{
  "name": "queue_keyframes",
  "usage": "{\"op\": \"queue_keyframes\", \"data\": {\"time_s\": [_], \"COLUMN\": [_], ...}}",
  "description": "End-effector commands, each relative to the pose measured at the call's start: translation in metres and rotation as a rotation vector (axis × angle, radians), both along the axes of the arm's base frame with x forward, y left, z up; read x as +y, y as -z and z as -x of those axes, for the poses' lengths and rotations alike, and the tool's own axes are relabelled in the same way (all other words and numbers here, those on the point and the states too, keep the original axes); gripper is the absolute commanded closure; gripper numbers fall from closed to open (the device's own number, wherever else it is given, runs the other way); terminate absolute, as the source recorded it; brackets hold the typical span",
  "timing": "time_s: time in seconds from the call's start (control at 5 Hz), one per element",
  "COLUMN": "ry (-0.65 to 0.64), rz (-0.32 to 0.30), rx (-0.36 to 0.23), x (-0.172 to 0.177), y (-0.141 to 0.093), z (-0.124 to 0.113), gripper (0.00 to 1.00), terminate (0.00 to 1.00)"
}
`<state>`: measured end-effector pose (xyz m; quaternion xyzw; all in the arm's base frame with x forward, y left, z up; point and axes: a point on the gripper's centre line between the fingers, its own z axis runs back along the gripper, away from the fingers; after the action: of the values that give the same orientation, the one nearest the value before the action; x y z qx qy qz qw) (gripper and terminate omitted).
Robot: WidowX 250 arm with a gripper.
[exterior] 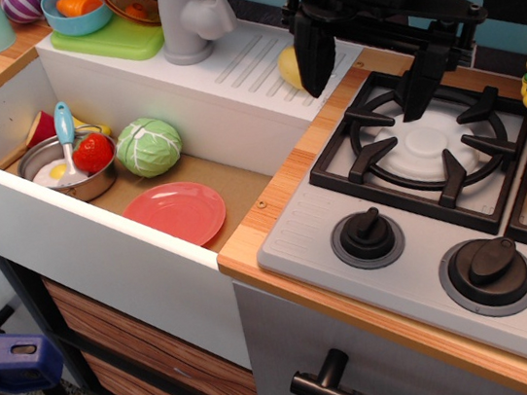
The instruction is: Put potato on plate
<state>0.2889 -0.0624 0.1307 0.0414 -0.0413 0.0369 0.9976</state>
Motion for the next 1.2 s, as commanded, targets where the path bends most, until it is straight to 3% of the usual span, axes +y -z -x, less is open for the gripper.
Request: {"op": "queue_keyframes", "data": {"time_s": [0.0,0.2,0.4,0.6,1.0], "ry": [0.000,0.003,-0.002,-0.024,0.055], "rz": [0.000,0.012,-0.028,-0.098,-0.129], "rx": [0.000,-0.025,-0.040,-0.101,-0.234], "x": [0.000,0.027,0.045,0.071,0.106], "y": [0.000,0.008,0.013,0.016,0.034], "z": [0.000,-0.030,-0.050,-0.080,-0.126], "gripper": [0.00,0.00,0.00,0.00,0.00], "terminate": [0.00,0.00,0.00,0.00,0.00]}}
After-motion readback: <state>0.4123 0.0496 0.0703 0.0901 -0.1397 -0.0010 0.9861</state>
